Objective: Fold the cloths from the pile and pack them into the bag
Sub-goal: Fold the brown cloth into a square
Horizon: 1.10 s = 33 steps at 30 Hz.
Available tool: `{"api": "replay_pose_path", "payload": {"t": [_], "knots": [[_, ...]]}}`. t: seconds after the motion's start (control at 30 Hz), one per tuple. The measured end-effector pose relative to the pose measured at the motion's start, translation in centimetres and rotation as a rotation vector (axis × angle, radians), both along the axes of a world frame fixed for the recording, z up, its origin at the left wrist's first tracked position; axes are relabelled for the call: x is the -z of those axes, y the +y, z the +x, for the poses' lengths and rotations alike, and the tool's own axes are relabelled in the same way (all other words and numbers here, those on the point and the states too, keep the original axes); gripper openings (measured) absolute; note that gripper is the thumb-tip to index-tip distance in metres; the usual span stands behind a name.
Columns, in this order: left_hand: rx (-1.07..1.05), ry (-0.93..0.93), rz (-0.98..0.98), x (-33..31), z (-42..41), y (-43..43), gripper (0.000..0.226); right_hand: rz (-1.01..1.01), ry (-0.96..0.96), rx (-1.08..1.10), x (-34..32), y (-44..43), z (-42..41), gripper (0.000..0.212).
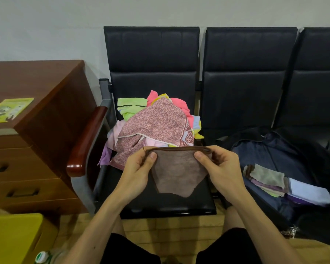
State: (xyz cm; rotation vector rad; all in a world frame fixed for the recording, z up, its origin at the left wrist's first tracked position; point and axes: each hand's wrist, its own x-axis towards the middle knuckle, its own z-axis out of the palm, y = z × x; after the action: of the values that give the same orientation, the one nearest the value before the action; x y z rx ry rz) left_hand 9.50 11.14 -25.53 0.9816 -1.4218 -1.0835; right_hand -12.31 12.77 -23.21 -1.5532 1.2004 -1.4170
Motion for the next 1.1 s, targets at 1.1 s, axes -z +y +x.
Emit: {"api": "replay_pose_path", "payload": {"t": [1.1], "knots": [[0.119, 0.121, 0.67, 3.9, -2.2, 1.3, 0.033, 0.91, -0.332, -0.296, 6.0, 1.8, -1.8, 0.044]]}}
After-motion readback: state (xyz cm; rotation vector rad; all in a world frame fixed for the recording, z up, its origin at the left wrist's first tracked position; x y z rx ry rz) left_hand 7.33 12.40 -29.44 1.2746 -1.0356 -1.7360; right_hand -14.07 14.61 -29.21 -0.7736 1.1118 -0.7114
